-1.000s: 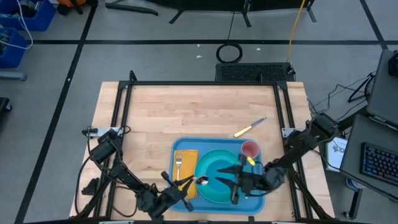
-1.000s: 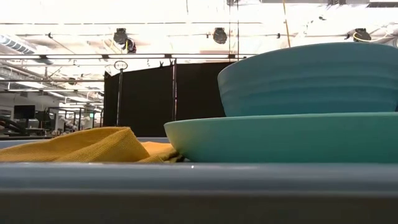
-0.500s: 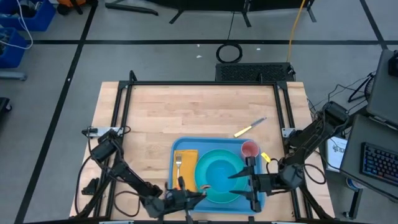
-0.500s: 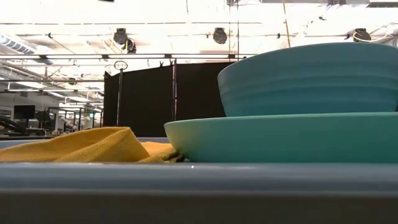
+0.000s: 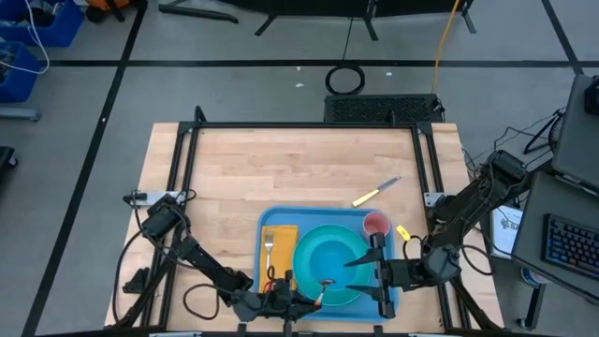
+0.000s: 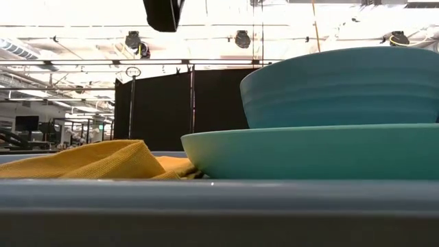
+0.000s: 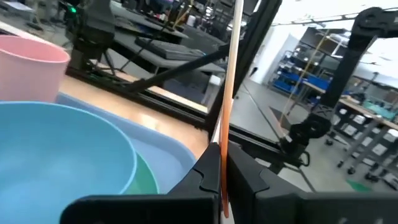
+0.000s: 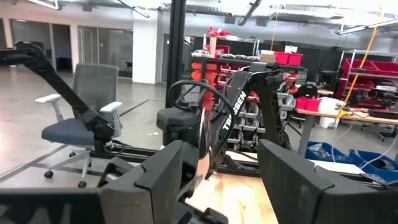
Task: Set up tray
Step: Put the spoon beside the fork on top of the napkin
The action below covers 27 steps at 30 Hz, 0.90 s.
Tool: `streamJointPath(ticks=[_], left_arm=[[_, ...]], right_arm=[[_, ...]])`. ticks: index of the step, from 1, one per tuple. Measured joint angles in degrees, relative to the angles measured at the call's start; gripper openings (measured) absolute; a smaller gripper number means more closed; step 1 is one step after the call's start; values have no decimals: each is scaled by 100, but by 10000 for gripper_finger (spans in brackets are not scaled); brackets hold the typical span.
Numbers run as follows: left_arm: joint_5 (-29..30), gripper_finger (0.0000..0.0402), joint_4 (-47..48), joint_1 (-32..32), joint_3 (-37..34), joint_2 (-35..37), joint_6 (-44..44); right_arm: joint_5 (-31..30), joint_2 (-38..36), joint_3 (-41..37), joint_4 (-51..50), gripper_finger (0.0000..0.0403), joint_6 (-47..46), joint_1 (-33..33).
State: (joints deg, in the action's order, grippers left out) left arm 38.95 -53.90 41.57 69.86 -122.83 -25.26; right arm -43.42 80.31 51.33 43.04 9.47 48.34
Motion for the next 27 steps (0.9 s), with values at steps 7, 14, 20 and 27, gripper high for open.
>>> streamJointPath(ticks=[7, 14, 20, 27], left_arm=[[-390, 6, 189, -150, 0, 0, -400], [-301, 9, 397, -145, 0, 0, -585], [-284, 13, 451, -180, 0, 0, -684], [-274, 12, 484, -180, 0, 0, -726]], right_arm=[[11, 3, -2, -315, 201, -493, -271], [427, 7, -7, -433, 200, -913, -413], [459, 108, -7, -421, 196, -1062, -502], [474, 205, -7, -385, 188, -1141, -645]])
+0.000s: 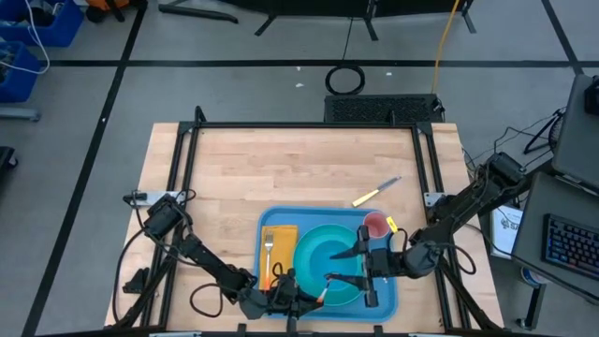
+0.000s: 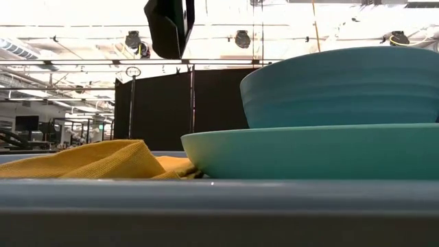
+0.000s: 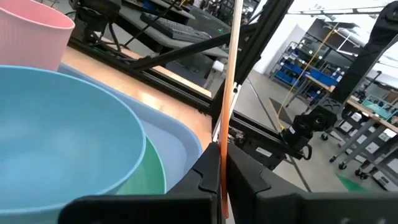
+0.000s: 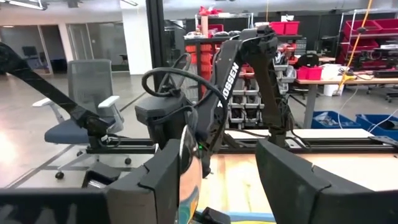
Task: Set up tray
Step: Put the spoon beside the fork on top of the napkin
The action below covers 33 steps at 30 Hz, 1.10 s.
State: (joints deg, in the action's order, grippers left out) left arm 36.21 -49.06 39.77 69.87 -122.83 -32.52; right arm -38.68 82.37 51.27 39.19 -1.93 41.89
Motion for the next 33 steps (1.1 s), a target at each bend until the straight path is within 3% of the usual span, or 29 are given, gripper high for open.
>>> streamJointPath(ticks=[14, 23, 33], left_arm=[[-5, 7, 4, 0, 0, 0, -30], [51, 7, 2, -2, 0, 0, -57], [-102, 70, -13, 84, 4, 0, -25]], right_arm=[[164, -2, 0, 172, 111, 74, 4], [118, -2, 0, 139, 12, 179, 4], [119, -2, 0, 118, 3, 196, 2]])
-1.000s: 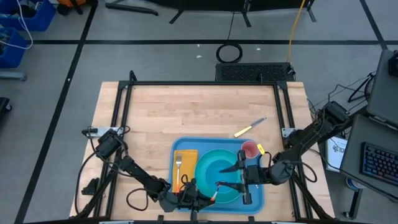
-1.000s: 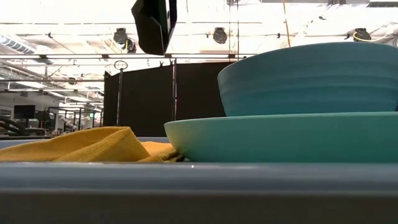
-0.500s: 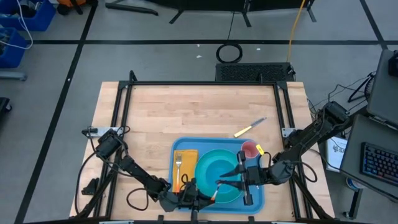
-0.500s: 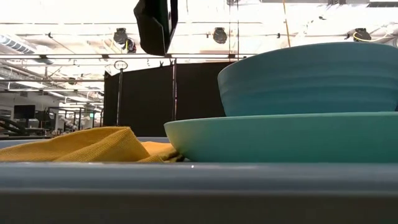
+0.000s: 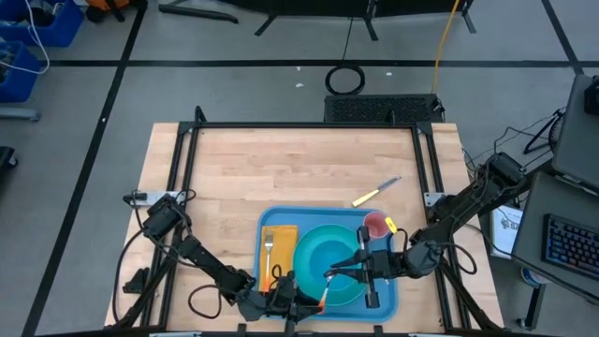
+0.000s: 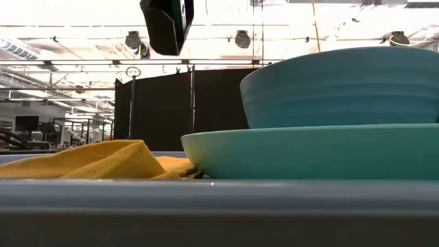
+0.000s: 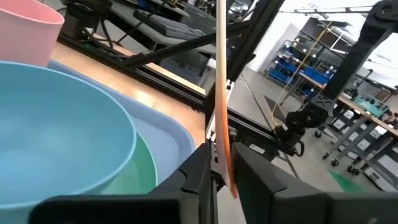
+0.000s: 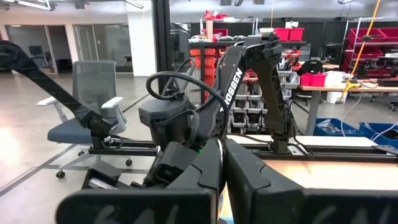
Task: Set up tray
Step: Put the spoon beside the fork on top of the napkin
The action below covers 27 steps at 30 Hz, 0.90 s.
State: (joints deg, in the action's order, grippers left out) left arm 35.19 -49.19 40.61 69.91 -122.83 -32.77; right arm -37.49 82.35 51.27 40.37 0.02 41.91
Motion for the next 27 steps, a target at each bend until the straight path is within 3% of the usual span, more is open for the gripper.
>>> streamJointPath(ticks=[12, 22, 27], left_arm=[[82, 107, 40, 569, 0, 0, 173], [138, 108, -194, 1189, -4, 116, 896], [563, 108, -143, 1450, -4, 326, 1226]], right_arm=[[-96, -23, -2, 391, 1, 163, -206], [1106, 233, -2, 316, 1, -838, -1283], [1405, 571, 147, 304, 0, -1162, -1660]])
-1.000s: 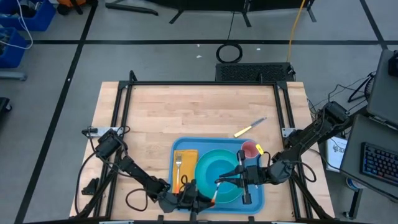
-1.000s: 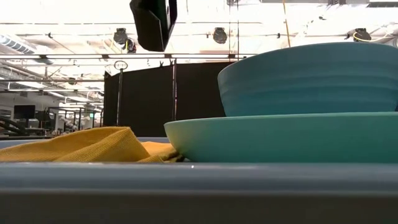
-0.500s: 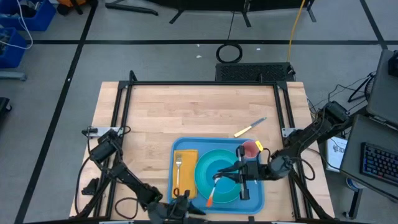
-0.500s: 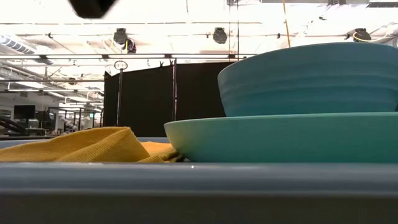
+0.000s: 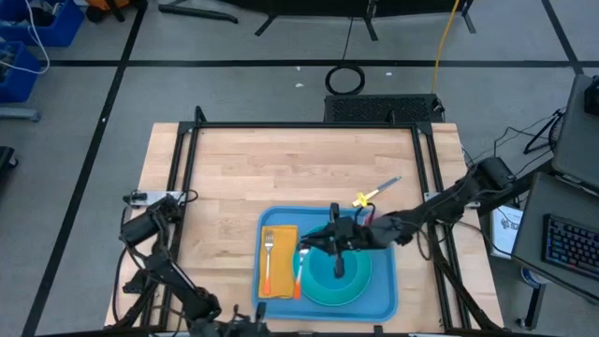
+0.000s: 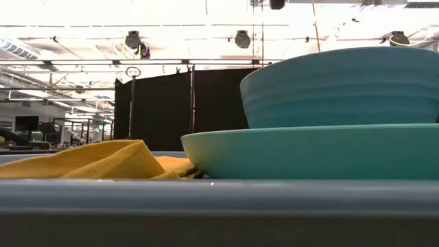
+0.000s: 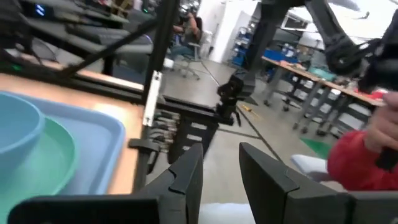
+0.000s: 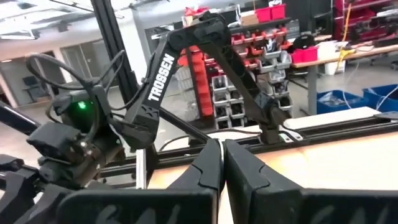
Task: Set up tray
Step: Put the spoon beside the fork on top of the napkin
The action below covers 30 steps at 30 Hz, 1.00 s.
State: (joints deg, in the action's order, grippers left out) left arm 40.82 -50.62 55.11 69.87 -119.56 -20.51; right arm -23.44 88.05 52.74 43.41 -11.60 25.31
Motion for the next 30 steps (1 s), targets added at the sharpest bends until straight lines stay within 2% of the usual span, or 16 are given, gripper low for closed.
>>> streamJointPath(ticks=[7, 12, 16, 30], left_arm=[[1194, 108, -11, 360, 0, 102, 670], [1870, 108, -6, 477, 0, 100, 737], [2080, 108, 30, 535, 0, 100, 802], [2278, 108, 117, 676, 0, 91, 1190]], right_arm=[[585, 774, 764, -324, 0, -239, -374], [707, 1368, 1349, -743, 0, -321, -602], [881, 1695, 1604, -841, 0, -401, -768], [1016, 2349, 1621, -815, 0, -1054, -1181]])
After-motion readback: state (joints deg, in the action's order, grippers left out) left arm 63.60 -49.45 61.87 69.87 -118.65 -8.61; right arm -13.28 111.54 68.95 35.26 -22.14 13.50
